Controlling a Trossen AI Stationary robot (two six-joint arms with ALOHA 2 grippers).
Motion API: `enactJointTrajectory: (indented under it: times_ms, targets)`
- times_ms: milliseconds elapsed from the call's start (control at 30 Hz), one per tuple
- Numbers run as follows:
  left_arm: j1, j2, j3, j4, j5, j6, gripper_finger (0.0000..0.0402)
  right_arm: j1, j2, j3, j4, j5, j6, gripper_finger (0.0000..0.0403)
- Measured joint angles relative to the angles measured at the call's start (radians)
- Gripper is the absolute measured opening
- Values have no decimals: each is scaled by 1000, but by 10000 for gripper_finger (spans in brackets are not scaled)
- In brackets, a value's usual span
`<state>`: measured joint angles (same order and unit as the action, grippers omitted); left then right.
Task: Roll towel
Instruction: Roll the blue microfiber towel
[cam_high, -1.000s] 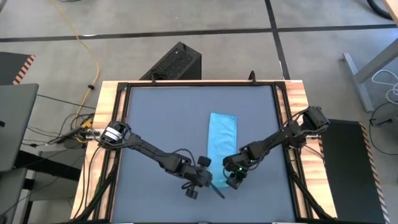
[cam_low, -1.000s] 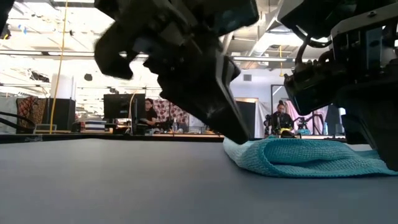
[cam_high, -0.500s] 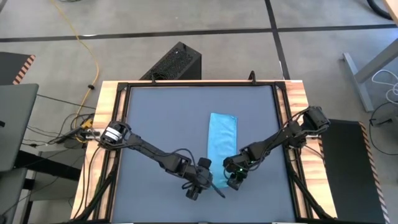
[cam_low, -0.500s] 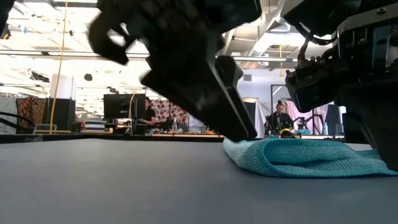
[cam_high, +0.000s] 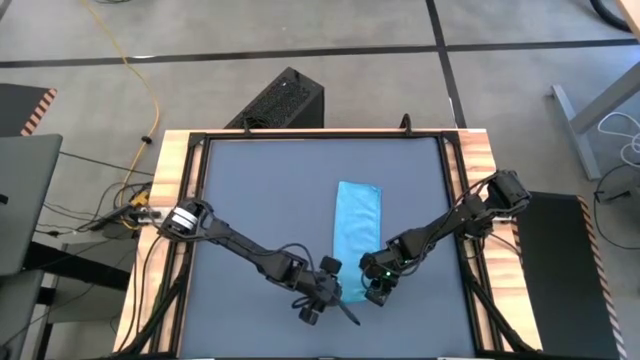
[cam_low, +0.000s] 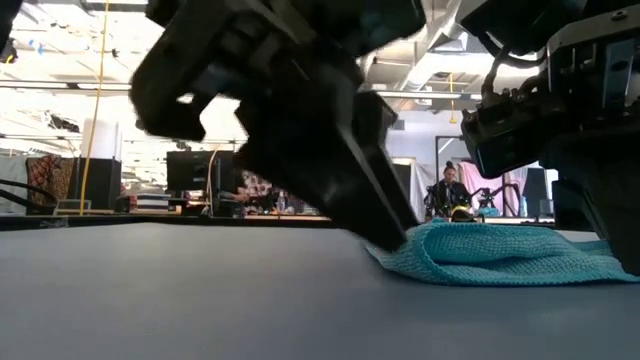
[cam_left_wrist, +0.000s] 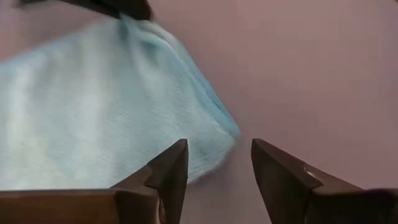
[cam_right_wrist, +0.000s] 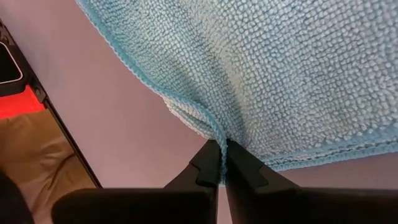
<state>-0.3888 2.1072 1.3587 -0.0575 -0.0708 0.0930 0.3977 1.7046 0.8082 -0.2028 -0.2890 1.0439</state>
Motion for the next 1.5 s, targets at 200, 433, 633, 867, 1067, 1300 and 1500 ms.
enactJointTrajectory:
  times_ms: [200, 433, 633, 867, 1067, 1300, 1500]
  targets:
    - [2, 64, 62, -43, 20, -53, 162, 0, 0, 0, 6, 3, 7, 38]
    - [9, 66, 101, -111, -39, -73, 139, 2, 0, 0, 7, 6, 11, 38]
    - [11, 66, 102, -144, -48, -166, 38, 2, 0, 0, 7, 6, 10, 38]
    - [12, 66, 102, -146, -27, -261, 2, 2, 0, 0, 6, 4, 6, 38]
    - [11, 52, 100, -126, 66, -325, 1, 1, 0, 1, 5, -29, 7, 38]
    - [13, 44, 96, -114, 117, -378, 0, 21, -29, -2, -6, -5, 21, 38]
    - [12, 43, 95, -115, 122, -411, 0, 54, -93, -2, -32, 80, 21, 65]
